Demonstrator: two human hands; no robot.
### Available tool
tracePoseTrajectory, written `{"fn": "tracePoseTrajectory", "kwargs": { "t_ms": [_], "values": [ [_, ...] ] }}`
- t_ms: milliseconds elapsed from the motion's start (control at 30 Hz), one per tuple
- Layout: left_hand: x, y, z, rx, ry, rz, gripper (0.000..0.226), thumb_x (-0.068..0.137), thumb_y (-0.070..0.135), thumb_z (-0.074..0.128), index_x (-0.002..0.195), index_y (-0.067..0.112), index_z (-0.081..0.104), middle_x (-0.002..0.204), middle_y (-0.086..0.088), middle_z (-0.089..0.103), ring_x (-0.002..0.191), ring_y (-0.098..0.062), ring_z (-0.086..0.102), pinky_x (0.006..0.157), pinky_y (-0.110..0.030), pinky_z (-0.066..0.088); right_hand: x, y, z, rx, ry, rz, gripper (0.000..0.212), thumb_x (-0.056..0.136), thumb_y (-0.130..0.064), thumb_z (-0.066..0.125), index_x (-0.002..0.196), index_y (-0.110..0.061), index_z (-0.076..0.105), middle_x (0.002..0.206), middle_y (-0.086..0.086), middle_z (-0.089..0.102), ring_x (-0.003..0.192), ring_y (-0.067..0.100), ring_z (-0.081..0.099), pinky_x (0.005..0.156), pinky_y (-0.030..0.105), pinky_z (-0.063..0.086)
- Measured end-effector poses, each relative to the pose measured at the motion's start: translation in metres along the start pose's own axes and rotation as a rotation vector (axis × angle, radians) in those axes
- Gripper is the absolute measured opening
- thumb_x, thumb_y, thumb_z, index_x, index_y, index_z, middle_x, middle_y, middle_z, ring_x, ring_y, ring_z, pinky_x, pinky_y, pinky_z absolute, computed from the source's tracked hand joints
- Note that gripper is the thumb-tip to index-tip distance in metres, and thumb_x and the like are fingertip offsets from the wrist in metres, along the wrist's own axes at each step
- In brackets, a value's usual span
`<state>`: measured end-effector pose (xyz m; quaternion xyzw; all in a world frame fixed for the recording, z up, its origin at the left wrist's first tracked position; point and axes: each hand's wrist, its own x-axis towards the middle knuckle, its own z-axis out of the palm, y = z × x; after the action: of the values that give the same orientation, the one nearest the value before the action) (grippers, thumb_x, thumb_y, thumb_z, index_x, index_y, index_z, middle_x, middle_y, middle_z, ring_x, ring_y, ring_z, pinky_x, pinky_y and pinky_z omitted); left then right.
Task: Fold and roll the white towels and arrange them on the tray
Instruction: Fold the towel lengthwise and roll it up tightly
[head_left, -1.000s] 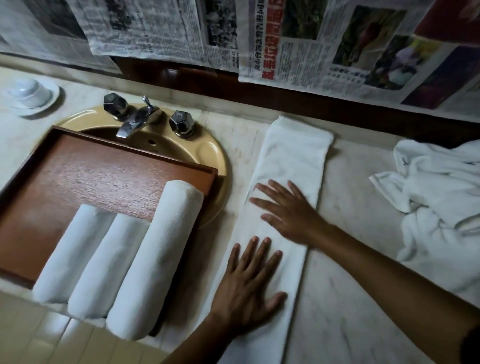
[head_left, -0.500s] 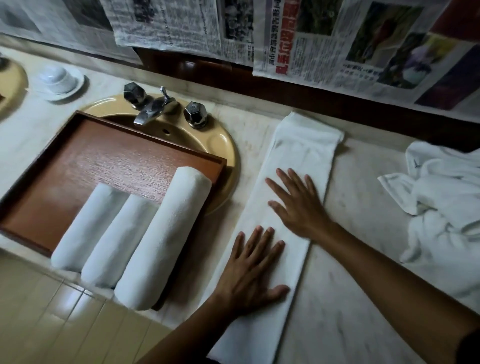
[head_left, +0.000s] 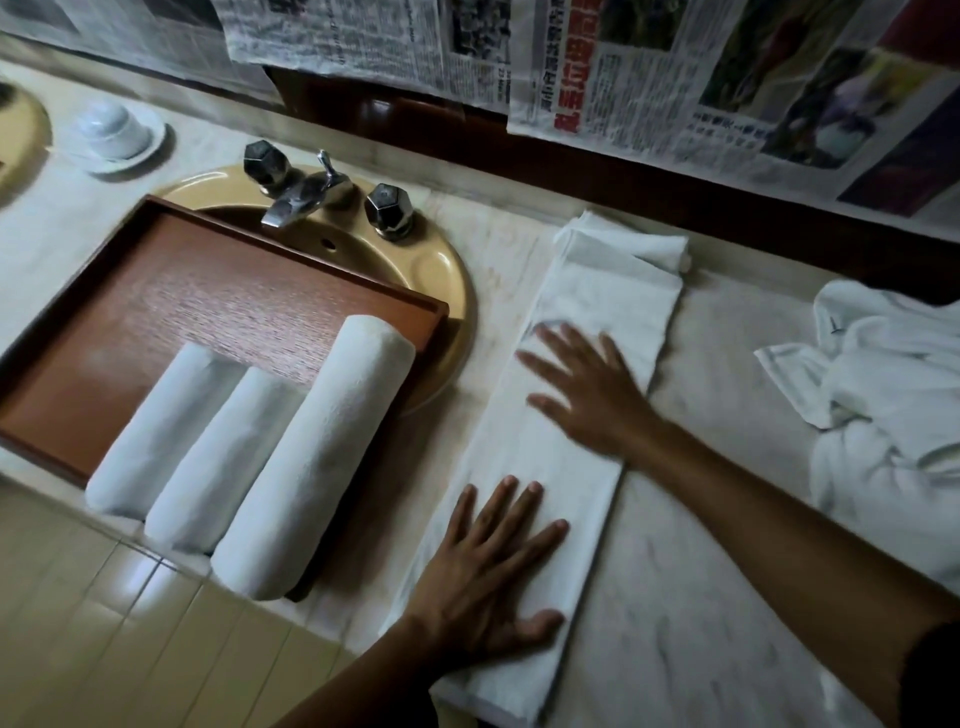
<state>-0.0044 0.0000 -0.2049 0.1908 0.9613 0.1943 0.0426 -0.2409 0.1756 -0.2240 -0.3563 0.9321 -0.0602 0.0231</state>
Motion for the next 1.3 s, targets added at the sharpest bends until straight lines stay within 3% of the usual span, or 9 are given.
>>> {"fn": "tracePoseTrajectory", "kwargs": {
  "t_ms": [133,400,500,633,733,933,1033,1133,1300],
  "values": [
    [-0.002,0.002,0.003,-0.015,0.014,0.013,0.085,0.088,0.076,0.055,0.159,0.036,0.031,0.171,-0.004,0.015,0.158,-0.031,0.010,0.120,-0.066,0.020,0.053,0.052,-0.017,0.037,-0.050,0.261,0.063,0.101,-0.071,0.018,0.159,-0.048,0.015,0.172,-0.010,0.007,0.159,0.019,0.002,0.125,0.058,0.003],
    [0.008,-0.002,0.004,-0.003,-0.018,0.014,0.085,0.089,0.079,0.051,0.160,0.039,0.028,0.172,-0.002,0.011,0.159,-0.029,0.005,0.122,-0.064,0.013,0.072,0.052,-0.026,0.130,-0.093,0.374,0.061,0.106,-0.058,0.028,0.162,-0.039,0.017,0.173,-0.006,0.000,0.159,0.022,-0.004,0.125,0.057,-0.004],
    [0.008,-0.004,0.004,0.027,-0.083,-0.011,0.086,0.090,0.081,0.044,0.161,0.043,0.015,0.172,0.001,-0.001,0.159,-0.025,-0.007,0.124,-0.062,0.005,0.025,0.016,-0.020,0.259,0.112,0.442,0.056,0.104,-0.039,0.046,0.158,-0.026,0.037,0.168,0.010,0.025,0.156,0.033,0.017,0.124,0.056,0.013],
    [0.011,-0.007,0.006,0.085,-0.150,-0.024,0.087,0.091,0.084,0.035,0.161,0.045,0.002,0.171,0.003,-0.012,0.157,-0.023,-0.018,0.124,-0.060,0.001,-0.087,-0.062,-0.015,0.424,0.417,0.582,0.044,0.092,-0.020,0.055,0.134,-0.010,0.064,0.138,0.016,0.060,0.131,0.035,0.052,0.112,0.046,0.041],
    [0.009,-0.008,0.008,0.089,-0.137,-0.017,0.087,0.091,0.084,0.033,0.162,0.043,0.003,0.171,0.001,-0.011,0.156,-0.023,-0.019,0.125,-0.059,-0.001,-0.166,-0.130,-0.013,0.458,0.452,0.730,0.036,0.089,-0.015,0.055,0.121,-0.009,0.070,0.125,0.011,0.067,0.120,0.029,0.058,0.109,0.034,0.040],
    [0.008,-0.009,0.003,0.029,-0.144,0.032,0.084,0.095,0.080,0.031,0.163,0.040,0.001,0.171,0.000,-0.016,0.155,-0.019,-0.023,0.125,-0.056,-0.005,-0.250,-0.237,-0.001,0.468,0.387,0.761,0.029,0.095,-0.022,0.058,0.118,-0.014,0.073,0.124,0.000,0.064,0.118,0.014,0.054,0.108,0.013,0.033],
    [0.000,-0.014,-0.015,-0.214,0.024,-0.002,0.074,0.100,0.065,0.044,0.162,0.032,0.021,0.172,0.000,0.003,0.158,-0.016,-0.006,0.127,-0.047,-0.001,-0.262,-0.258,0.003,0.463,0.243,0.680,0.031,0.099,-0.022,0.062,0.130,-0.021,0.067,0.135,-0.008,0.055,0.124,0.010,0.048,0.106,0.025,0.043],
    [-0.033,-0.020,-0.034,-0.221,0.174,-0.005,0.056,0.100,0.048,0.057,0.149,0.024,0.046,0.159,-0.005,0.035,0.149,-0.023,0.027,0.120,-0.041,0.026,-0.264,-0.264,0.003,0.368,0.208,0.634,0.030,0.098,-0.028,0.066,0.128,-0.024,0.069,0.134,-0.005,0.056,0.121,0.015,0.050,0.101,0.033,0.048],
    [-0.106,-0.052,-0.027,-0.005,-0.018,0.233,0.043,0.097,0.050,0.058,0.130,0.024,0.061,0.130,-0.001,0.053,0.120,-0.023,0.048,0.099,-0.040,0.047,-0.259,-0.263,0.010,0.296,0.289,0.571,0.020,0.083,-0.018,0.083,0.101,-0.019,0.075,0.114,-0.001,0.063,0.100,0.023,0.060,0.084,0.033,0.055]
  ]
}}
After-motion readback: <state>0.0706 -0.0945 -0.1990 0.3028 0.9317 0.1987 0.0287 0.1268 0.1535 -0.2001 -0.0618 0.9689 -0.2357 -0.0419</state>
